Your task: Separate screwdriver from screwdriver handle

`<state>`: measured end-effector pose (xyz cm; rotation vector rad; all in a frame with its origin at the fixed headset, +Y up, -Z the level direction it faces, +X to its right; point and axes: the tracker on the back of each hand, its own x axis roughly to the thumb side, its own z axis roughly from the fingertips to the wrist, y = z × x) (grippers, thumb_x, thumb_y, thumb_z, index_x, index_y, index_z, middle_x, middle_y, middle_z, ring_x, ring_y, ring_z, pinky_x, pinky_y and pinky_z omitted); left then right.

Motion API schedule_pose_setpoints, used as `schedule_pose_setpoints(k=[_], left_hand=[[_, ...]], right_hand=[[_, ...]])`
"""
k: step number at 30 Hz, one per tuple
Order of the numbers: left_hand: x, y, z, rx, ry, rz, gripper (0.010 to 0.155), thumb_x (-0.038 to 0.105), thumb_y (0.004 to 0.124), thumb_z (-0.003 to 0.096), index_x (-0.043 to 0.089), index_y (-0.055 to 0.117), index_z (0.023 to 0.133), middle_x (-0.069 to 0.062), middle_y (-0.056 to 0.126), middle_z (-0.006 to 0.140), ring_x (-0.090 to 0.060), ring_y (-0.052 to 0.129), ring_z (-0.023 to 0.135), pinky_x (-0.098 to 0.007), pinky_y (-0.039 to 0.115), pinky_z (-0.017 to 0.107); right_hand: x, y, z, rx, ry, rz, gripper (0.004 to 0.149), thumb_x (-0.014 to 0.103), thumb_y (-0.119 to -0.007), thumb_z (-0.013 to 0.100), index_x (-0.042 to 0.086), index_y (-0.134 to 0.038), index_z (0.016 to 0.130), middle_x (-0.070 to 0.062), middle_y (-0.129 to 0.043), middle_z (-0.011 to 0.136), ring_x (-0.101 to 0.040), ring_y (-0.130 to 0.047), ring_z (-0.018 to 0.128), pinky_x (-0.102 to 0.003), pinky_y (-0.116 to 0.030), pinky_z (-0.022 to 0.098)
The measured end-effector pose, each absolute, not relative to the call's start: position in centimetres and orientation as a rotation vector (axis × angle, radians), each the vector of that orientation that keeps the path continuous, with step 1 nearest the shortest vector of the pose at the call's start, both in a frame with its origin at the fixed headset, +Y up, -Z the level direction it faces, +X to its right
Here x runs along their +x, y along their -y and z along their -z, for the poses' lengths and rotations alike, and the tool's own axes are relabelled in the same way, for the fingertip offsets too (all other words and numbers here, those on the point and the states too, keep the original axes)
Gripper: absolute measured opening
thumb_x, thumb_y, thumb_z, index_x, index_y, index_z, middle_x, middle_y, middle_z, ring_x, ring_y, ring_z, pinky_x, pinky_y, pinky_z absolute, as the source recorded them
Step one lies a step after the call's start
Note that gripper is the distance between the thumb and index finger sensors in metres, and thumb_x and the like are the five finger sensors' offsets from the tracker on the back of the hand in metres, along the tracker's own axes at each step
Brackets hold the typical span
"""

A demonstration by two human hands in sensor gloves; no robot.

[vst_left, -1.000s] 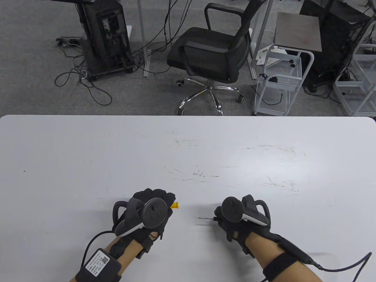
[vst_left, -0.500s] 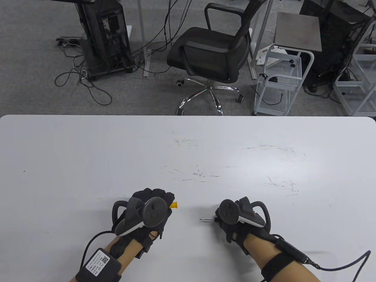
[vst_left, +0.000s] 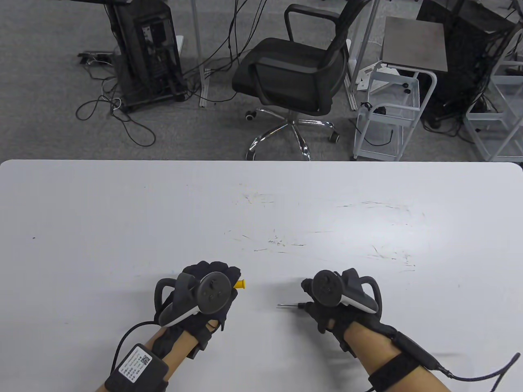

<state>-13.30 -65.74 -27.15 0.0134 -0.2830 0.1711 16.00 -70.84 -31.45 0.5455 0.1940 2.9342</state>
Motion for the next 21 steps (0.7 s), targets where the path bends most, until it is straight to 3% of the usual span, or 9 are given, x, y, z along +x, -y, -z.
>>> schedule_pose_setpoints(k=[7, 13, 21], left_hand=[[-13.8, 68.1, 28.6, -0.083, 0.249, -0.211, 0.053, 0.040, 0.086, 0.0451, 0.032, 0.073, 0.096, 0.001, 0.072, 0.099, -0.033, 0.080, 0.082, -0.057, 0.057, 0.073], [-14.6, 71.2, 30.2, -0.200, 0.188, -0.202, 0.053, 0.040, 0.086, 0.0451, 0.033, 0.073, 0.096, 0.001, 0.070, 0.100, -0.033, 0.079, 0.084, -0.057, 0.057, 0.074], [-14.9, 74.6, 31.4, -0.294, 0.124, -0.099, 0.052, 0.038, 0.087, 0.0454, 0.036, 0.073, 0.096, 0.003, 0.066, 0.104, -0.033, 0.075, 0.090, -0.058, 0.055, 0.075]], right_hand=[[18.4, 67.5, 31.2, 0.491, 0.129, -2.723, 0.073, 0.058, -0.086, 0.050, 0.025, -0.058, 0.109, -0.001, -0.047, 0.116, -0.045, -0.051, 0.109, -0.069, -0.045, 0.074], [19.3, 66.8, 31.2, 0.476, 0.185, -2.664, 0.081, 0.061, -0.085, 0.050, 0.028, -0.046, 0.113, 0.001, -0.032, 0.120, -0.043, -0.033, 0.114, -0.071, -0.033, 0.075], [19.4, 66.4, 31.1, 0.494, 0.197, -2.641, 0.082, 0.061, -0.085, 0.050, 0.029, -0.044, 0.114, 0.002, -0.030, 0.120, -0.043, -0.031, 0.115, -0.072, -0.029, 0.075]])
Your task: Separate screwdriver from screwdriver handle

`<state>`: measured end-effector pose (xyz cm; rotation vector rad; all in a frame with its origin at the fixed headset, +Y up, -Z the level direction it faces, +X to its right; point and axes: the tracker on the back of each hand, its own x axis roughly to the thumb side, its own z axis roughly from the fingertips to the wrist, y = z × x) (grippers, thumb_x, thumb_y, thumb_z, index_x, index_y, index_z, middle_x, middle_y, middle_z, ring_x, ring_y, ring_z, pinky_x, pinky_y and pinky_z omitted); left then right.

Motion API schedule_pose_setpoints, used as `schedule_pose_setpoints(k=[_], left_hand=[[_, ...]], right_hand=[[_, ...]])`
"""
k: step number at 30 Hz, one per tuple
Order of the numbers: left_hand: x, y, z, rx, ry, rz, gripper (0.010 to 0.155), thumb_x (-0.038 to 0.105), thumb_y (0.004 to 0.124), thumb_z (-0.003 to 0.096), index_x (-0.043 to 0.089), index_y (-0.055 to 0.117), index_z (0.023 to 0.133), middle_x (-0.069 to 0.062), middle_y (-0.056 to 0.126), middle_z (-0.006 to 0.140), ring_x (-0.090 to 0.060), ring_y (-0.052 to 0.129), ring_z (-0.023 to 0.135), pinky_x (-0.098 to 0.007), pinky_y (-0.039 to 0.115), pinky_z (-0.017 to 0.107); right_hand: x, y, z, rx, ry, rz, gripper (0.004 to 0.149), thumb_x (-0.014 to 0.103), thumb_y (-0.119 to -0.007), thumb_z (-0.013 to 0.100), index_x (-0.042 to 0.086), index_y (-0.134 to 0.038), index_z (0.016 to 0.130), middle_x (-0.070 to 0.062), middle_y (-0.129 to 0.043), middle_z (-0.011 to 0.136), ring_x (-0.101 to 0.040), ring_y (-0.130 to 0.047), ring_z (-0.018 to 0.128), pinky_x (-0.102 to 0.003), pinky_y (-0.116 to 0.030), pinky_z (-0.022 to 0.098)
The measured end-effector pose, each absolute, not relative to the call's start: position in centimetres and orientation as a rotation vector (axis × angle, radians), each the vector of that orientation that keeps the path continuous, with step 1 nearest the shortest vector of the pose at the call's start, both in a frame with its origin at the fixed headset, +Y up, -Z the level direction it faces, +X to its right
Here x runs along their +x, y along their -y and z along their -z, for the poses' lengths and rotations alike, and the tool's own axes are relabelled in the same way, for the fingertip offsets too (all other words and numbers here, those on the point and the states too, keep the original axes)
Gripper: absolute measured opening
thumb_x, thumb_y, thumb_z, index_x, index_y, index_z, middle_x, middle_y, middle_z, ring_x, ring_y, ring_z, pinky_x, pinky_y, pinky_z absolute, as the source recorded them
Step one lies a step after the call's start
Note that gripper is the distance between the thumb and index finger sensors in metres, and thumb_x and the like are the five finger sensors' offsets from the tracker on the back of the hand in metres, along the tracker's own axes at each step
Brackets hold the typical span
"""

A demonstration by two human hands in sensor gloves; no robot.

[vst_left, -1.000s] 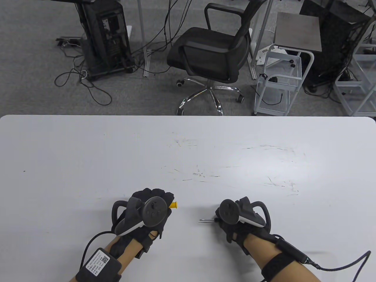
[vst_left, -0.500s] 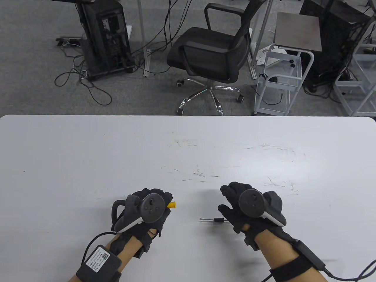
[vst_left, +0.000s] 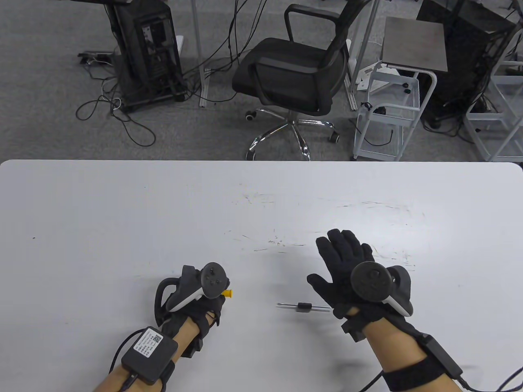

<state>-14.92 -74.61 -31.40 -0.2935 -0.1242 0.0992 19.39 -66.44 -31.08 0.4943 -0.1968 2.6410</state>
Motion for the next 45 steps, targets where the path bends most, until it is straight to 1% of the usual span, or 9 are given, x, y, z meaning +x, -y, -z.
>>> schedule_pose_setpoints(k=[4, 20, 24, 27, 31, 33, 37, 41, 45], left_hand=[[-14.9, 75.2, 31.5, -0.290, 0.102, -0.072, 0.052, 0.039, 0.088, 0.0450, 0.038, 0.074, 0.095, 0.002, 0.065, 0.104, -0.033, 0.074, 0.091, -0.057, 0.054, 0.075], [-14.4, 76.6, 31.6, -0.301, 0.109, -0.008, 0.052, 0.039, 0.088, 0.0449, 0.039, 0.074, 0.095, 0.003, 0.067, 0.103, -0.032, 0.075, 0.090, -0.057, 0.055, 0.075], [-14.4, 76.6, 31.5, -0.302, 0.106, 0.000, 0.053, 0.040, 0.088, 0.0451, 0.039, 0.072, 0.096, 0.003, 0.066, 0.104, -0.032, 0.075, 0.090, -0.057, 0.055, 0.075], [-14.4, 76.4, 31.6, -0.316, 0.109, 0.005, 0.057, 0.041, 0.088, 0.0447, 0.038, 0.069, 0.099, 0.003, 0.064, 0.106, -0.033, 0.073, 0.092, -0.058, 0.053, 0.076], [-14.8, 74.8, 31.4, -0.318, 0.093, -0.028, 0.066, 0.049, 0.089, 0.0429, 0.036, 0.063, 0.102, 0.002, 0.056, 0.110, -0.034, 0.068, 0.097, -0.059, 0.049, 0.077], [-15.3, 73.3, 31.1, -0.277, 0.090, -0.078, 0.068, 0.052, 0.087, 0.0425, 0.036, 0.061, 0.103, 0.002, 0.055, 0.111, -0.034, 0.066, 0.099, -0.060, 0.048, 0.078], [-16.8, 70.4, 30.6, -0.172, 0.087, -0.202, 0.071, 0.061, 0.080, 0.0426, 0.036, 0.058, 0.105, 0.002, 0.050, 0.113, -0.036, 0.060, 0.106, -0.059, 0.050, 0.078], [-18.4, 68.4, 30.1, -0.090, 0.093, -0.312, 0.076, 0.063, 0.077, 0.0424, 0.035, 0.051, 0.108, 0.002, 0.043, 0.116, -0.038, 0.051, 0.112, -0.061, 0.048, 0.078], [-19.5, 66.9, 29.6, -0.017, 0.095, -0.344, 0.081, 0.066, 0.076, 0.0416, 0.037, 0.044, 0.110, 0.004, 0.036, 0.118, -0.039, 0.038, 0.116, -0.063, 0.041, 0.080]], right_hand=[[19.3, 66.5, 31.1, 0.508, 0.189, -2.644, 0.082, 0.061, -0.085, 0.050, 0.028, -0.045, 0.114, 0.002, -0.030, 0.120, -0.043, -0.031, 0.115, -0.072, -0.029, 0.075], [19.0, 66.6, 31.0, 0.533, 0.181, -2.659, 0.081, 0.059, -0.085, 0.051, 0.028, -0.046, 0.114, 0.002, -0.032, 0.120, -0.044, -0.032, 0.114, -0.072, -0.029, 0.075], [18.9, 66.5, 31.0, 0.537, 0.180, -2.663, 0.080, 0.059, -0.085, 0.051, 0.028, -0.046, 0.114, 0.002, -0.032, 0.120, -0.044, -0.033, 0.114, -0.072, -0.029, 0.075], [18.9, 66.5, 31.0, 0.537, 0.181, -2.661, 0.080, 0.059, -0.085, 0.051, 0.028, -0.046, 0.114, 0.002, -0.032, 0.120, -0.044, -0.032, 0.114, -0.072, -0.029, 0.075], [18.9, 66.5, 30.9, 0.542, 0.181, -2.661, 0.080, 0.059, -0.085, 0.051, 0.028, -0.046, 0.114, 0.002, -0.032, 0.120, -0.044, -0.032, 0.114, -0.072, -0.029, 0.075], [18.8, 66.4, 30.9, 0.551, 0.188, -2.665, 0.080, 0.059, -0.085, 0.051, 0.028, -0.046, 0.114, 0.002, -0.032, 0.120, -0.044, -0.032, 0.114, -0.072, -0.029, 0.075], [18.7, 66.4, 30.8, 0.561, 0.193, -2.668, 0.080, 0.060, -0.085, 0.051, 0.028, -0.046, 0.114, 0.002, -0.032, 0.120, -0.043, -0.032, 0.114, -0.072, -0.029, 0.075], [18.6, 66.6, 30.8, 0.560, 0.182, -2.676, 0.081, 0.060, -0.085, 0.051, 0.027, -0.046, 0.114, 0.002, -0.032, 0.120, -0.044, -0.032, 0.114, -0.072, -0.029, 0.074], [18.6, 66.8, 30.8, 0.554, 0.173, -2.682, 0.081, 0.061, -0.084, 0.051, 0.028, -0.046, 0.114, 0.002, -0.031, 0.120, -0.044, -0.032, 0.114, -0.072, -0.029, 0.074]])
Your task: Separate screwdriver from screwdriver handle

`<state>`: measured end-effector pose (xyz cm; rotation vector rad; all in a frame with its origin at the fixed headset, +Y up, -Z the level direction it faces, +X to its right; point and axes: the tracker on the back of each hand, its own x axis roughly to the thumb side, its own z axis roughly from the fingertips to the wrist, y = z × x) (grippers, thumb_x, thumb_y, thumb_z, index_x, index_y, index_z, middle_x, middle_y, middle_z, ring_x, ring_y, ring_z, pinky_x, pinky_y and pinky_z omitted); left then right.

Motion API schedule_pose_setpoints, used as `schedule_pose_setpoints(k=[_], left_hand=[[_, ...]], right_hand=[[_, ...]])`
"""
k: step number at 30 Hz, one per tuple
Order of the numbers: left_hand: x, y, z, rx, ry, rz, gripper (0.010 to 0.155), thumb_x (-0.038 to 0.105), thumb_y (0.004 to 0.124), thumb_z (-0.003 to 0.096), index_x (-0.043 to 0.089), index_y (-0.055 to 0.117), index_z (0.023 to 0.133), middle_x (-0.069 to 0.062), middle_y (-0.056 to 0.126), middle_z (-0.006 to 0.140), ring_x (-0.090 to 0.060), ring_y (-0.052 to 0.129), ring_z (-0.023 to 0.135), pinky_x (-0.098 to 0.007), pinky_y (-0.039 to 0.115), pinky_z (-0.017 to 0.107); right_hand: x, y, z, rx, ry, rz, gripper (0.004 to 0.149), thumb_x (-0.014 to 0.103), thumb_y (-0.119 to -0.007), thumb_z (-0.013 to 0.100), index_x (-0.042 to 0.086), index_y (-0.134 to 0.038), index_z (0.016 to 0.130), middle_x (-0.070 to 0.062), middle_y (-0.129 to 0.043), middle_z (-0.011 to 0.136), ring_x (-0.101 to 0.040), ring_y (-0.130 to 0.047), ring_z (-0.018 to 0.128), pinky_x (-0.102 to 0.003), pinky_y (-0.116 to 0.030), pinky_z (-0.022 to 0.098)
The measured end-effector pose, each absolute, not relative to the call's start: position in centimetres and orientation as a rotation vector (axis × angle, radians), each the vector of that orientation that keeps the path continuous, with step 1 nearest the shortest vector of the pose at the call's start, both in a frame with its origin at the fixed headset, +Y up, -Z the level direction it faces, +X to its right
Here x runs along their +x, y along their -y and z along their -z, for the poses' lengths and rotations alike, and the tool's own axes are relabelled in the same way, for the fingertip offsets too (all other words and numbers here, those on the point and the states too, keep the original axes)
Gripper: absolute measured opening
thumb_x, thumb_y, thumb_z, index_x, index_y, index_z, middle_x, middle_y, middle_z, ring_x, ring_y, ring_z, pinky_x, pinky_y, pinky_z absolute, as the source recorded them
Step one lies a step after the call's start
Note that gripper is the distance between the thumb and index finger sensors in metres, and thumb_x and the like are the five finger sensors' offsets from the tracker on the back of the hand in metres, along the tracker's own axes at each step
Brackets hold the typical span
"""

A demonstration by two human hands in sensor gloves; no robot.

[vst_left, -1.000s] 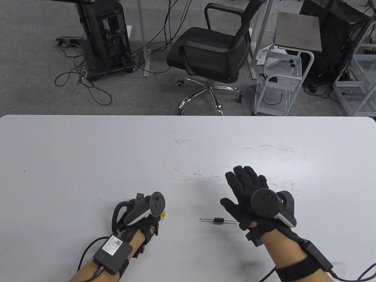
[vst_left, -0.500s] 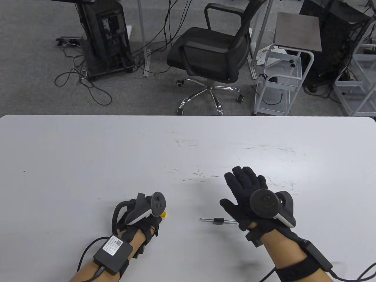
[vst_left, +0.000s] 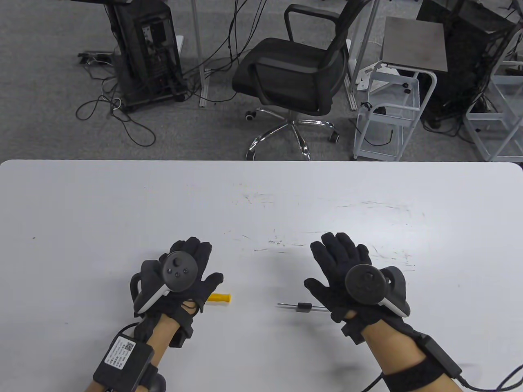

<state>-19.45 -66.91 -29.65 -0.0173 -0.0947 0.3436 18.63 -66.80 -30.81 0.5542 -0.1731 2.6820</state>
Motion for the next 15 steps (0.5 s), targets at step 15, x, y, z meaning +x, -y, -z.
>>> schedule_pose_setpoints(k=[15], left_hand=[[-19.87, 66.24, 29.52, 0.001, 0.109, -0.332, 0.086, 0.070, 0.075, 0.0407, 0.040, 0.035, 0.111, 0.007, 0.024, 0.119, -0.038, 0.017, 0.116, -0.066, 0.026, 0.080]], right_hand=[[18.62, 66.86, 30.81, 0.546, 0.144, -2.704, 0.081, 0.061, -0.084, 0.051, 0.028, -0.046, 0.114, 0.002, -0.031, 0.120, -0.044, -0.031, 0.114, -0.072, -0.028, 0.074]])
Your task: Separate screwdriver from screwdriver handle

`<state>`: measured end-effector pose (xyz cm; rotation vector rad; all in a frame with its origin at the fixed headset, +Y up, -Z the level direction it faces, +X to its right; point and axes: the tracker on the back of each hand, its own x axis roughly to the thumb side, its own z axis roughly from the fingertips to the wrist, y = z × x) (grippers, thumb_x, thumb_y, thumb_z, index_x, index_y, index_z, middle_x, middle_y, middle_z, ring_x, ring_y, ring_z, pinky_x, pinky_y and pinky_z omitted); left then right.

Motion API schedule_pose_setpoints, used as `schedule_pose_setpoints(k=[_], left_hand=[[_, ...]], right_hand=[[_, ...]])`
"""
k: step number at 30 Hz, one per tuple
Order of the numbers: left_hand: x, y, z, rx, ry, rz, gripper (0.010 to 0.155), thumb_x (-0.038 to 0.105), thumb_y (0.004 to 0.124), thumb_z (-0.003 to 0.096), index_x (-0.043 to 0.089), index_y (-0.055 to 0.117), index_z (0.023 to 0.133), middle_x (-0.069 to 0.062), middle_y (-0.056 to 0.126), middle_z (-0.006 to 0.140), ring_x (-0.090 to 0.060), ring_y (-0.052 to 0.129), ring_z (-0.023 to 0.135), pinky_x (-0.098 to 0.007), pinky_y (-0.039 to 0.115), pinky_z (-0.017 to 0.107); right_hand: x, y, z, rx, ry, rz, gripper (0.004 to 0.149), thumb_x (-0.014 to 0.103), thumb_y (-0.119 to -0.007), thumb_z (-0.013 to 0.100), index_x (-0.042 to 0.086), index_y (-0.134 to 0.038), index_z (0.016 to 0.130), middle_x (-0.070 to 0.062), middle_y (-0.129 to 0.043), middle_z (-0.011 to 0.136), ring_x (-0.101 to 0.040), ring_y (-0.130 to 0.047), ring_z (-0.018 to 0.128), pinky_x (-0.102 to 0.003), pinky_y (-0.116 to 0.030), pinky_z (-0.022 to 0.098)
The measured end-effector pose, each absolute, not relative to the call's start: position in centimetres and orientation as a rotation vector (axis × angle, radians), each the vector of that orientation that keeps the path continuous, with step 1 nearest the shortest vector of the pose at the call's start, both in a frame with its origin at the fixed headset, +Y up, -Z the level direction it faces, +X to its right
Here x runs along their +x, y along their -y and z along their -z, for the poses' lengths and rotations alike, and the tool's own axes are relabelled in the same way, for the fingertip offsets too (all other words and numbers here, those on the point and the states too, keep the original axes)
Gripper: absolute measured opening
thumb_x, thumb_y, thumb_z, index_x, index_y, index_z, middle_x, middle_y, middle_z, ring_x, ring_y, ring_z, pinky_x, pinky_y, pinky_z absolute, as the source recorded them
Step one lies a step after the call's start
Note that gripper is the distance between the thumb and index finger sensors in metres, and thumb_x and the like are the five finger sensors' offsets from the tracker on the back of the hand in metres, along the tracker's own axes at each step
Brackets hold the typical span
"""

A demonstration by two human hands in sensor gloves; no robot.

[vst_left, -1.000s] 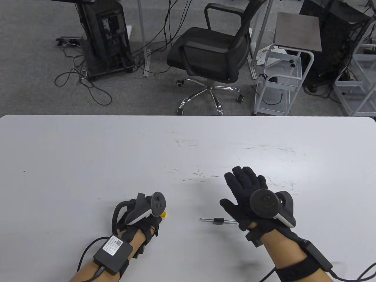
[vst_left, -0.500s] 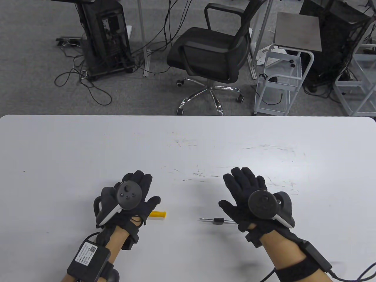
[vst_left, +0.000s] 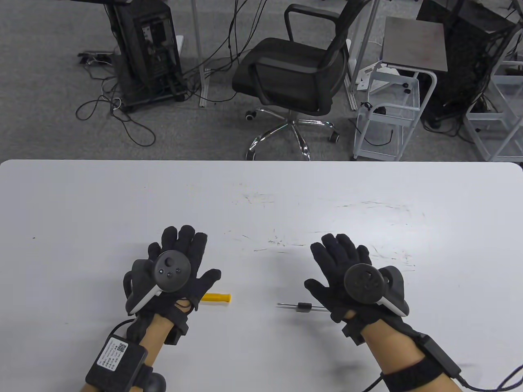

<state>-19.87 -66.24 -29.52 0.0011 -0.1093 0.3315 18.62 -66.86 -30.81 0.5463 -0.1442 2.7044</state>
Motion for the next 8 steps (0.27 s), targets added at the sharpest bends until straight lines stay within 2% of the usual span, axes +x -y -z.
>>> schedule_pose_setpoints(k=[8], left_hand=[[-19.89, 66.30, 29.55, 0.000, 0.112, -0.330, 0.087, 0.070, 0.075, 0.0407, 0.040, 0.035, 0.112, 0.007, 0.023, 0.119, -0.037, 0.016, 0.116, -0.066, 0.023, 0.079]], right_hand=[[18.42, 66.93, 30.79, 0.554, 0.136, -2.714, 0.081, 0.061, -0.084, 0.051, 0.028, -0.046, 0.114, 0.002, -0.031, 0.120, -0.043, -0.031, 0.114, -0.072, -0.028, 0.074]])
